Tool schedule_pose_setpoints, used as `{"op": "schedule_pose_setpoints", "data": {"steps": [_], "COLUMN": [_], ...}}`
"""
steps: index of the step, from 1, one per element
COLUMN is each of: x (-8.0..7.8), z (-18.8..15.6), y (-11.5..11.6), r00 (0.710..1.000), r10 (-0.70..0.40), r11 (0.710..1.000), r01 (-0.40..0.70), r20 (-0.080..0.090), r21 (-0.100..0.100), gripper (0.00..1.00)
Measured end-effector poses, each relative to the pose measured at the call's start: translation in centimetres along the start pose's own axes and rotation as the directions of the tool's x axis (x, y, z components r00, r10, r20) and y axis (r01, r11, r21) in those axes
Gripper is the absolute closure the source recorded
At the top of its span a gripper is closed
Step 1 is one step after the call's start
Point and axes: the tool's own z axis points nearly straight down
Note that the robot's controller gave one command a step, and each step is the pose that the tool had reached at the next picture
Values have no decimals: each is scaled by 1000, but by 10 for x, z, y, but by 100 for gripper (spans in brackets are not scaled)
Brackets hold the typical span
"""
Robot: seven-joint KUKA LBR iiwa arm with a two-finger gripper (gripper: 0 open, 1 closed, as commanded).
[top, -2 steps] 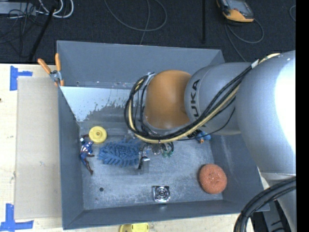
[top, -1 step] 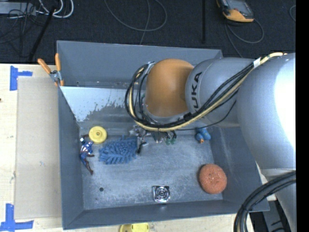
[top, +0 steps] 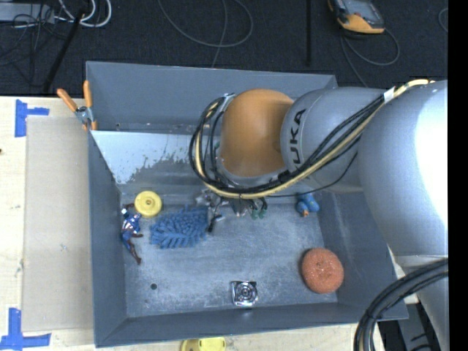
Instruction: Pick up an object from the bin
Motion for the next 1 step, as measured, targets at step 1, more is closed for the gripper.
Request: {"op": "schedule_pose_setpoints", "data": {"steps": [1], "x": [15], "z": [-120], "y": [20], "r00": [1000], "r10": [5], "r11": [1000], "r01": [-5], "r20": [-1], "r21": [0], "gripper": [100]}}
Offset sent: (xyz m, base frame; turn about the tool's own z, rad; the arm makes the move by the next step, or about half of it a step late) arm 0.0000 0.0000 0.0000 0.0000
